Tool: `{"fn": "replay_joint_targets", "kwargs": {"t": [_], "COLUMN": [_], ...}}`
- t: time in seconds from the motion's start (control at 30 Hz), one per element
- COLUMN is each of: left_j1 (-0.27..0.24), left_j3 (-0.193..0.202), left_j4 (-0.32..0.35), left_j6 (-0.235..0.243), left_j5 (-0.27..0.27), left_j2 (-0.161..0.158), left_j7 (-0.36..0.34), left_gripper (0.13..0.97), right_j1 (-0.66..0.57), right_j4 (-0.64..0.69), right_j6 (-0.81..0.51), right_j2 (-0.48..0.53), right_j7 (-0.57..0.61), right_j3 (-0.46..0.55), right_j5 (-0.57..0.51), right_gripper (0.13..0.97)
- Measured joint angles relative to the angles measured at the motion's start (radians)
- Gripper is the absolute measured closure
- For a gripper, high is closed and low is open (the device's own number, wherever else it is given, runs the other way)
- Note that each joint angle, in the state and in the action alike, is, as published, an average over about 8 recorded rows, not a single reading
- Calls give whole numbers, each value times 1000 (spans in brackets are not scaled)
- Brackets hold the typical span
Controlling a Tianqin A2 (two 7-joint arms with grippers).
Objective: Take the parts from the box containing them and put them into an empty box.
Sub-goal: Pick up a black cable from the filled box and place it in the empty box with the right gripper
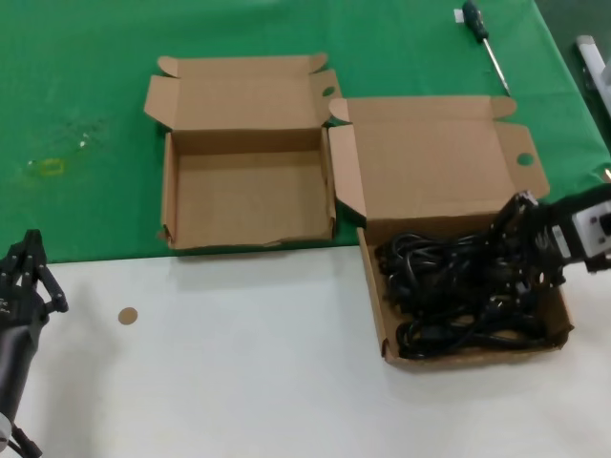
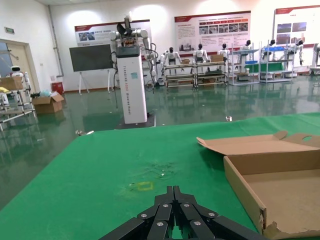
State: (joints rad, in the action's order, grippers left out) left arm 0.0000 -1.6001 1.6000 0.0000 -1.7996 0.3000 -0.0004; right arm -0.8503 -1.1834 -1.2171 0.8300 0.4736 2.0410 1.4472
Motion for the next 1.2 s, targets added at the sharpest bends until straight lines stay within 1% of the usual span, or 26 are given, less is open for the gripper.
{"fn": "replay_joint_targets", "kwargs": {"t": [0.2, 0.4, 0.73, 1.2], "left_j1": [0, 0, 0, 0], "left_j3": [0, 0, 0, 0], "left_j4": [0, 0, 0, 0], "left_j6": [0, 0, 0, 0], "left_j5": [0, 0, 0, 0], "left_j2": [0, 0, 0, 0], "left_j7": [0, 0, 0, 0], "left_gripper": [945, 945, 945, 945], "right_j1": [-47, -102, -186, -291], "right_j4": [-11, -5, 17, 93], "right_j6": [-21, -19, 39, 118], "right_j2": [-16, -71, -230, -437], "right_j7": [-69, -133, -243, -362], "right_j3": [2, 15, 65, 166], "right_j5": [-4, -15, -68, -204], "right_gripper": [894, 895, 896, 897]}}
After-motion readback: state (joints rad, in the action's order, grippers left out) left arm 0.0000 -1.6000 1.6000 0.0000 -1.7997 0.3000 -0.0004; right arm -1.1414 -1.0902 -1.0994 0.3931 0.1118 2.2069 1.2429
